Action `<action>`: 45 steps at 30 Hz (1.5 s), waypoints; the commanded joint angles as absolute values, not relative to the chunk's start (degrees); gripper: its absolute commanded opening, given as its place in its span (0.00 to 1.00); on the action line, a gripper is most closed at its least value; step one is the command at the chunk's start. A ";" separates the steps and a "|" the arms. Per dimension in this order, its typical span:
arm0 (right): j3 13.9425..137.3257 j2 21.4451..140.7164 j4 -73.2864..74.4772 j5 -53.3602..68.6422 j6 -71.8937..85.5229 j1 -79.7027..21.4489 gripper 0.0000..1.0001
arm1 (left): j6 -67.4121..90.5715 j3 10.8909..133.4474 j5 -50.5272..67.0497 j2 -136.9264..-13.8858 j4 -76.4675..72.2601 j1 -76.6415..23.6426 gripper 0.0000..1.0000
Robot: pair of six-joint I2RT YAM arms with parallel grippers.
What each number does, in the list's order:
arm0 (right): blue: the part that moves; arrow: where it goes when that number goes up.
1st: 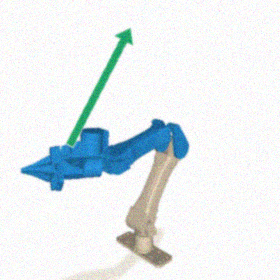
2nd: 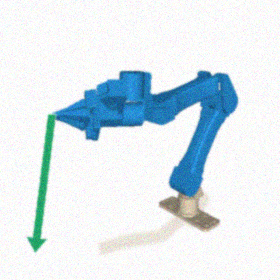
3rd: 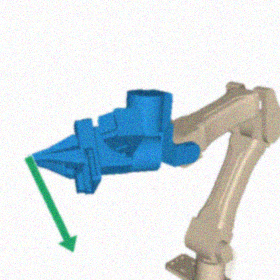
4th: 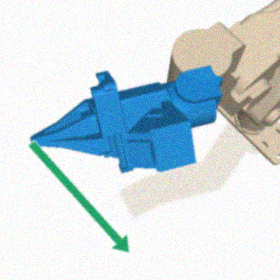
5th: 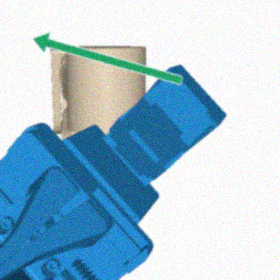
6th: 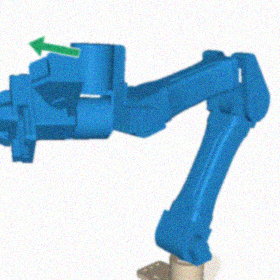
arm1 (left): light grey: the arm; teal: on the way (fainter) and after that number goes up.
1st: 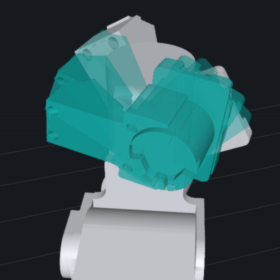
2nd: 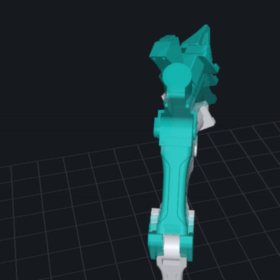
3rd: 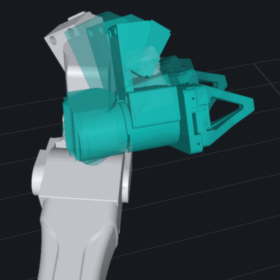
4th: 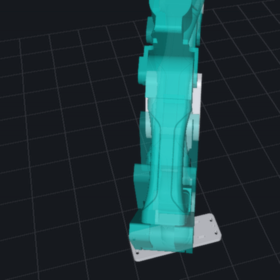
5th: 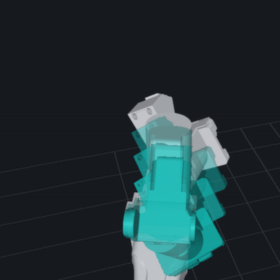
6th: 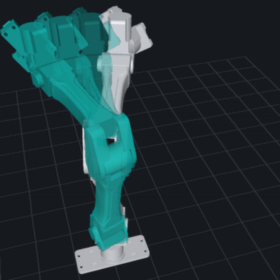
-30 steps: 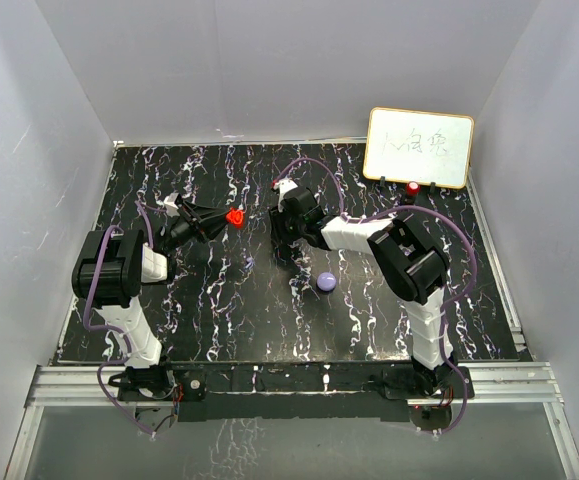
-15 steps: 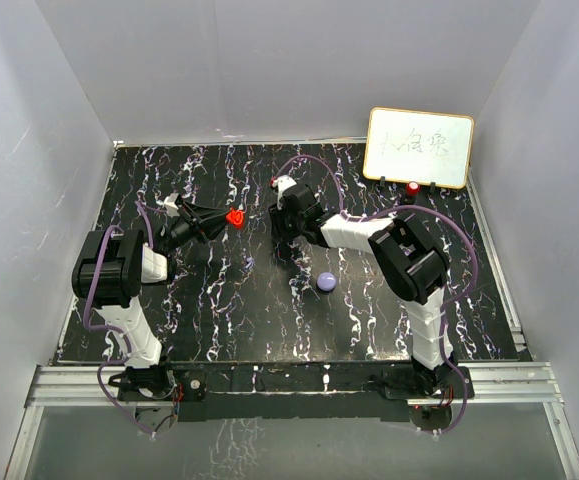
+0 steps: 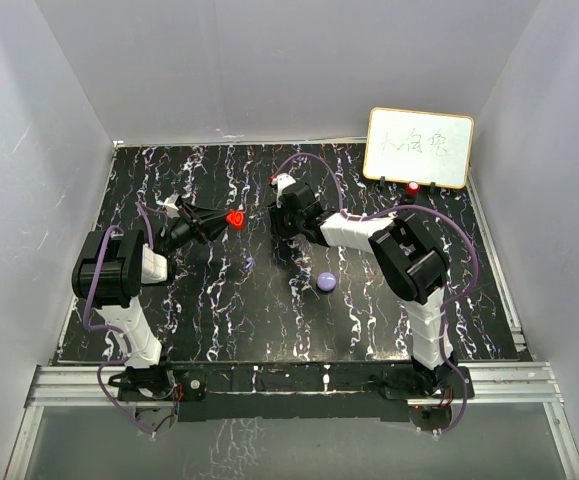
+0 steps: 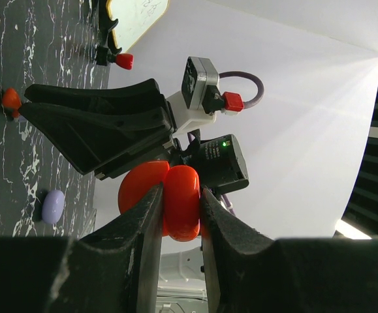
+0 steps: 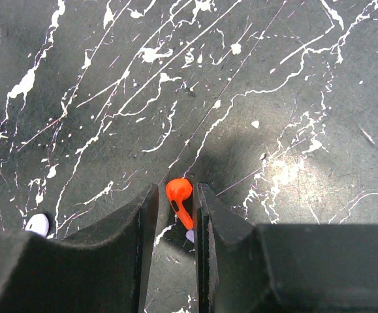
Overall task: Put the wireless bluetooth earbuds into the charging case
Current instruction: Pick up the earbud from the center of the board.
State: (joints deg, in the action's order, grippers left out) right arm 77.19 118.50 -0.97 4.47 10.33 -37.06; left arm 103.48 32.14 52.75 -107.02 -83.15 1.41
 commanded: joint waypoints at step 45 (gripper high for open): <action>80.86 119.95 -0.53 6.19 9.10 -36.87 0.20 | 103.36 32.39 53.69 -104.01 -102.30 1.89 0.00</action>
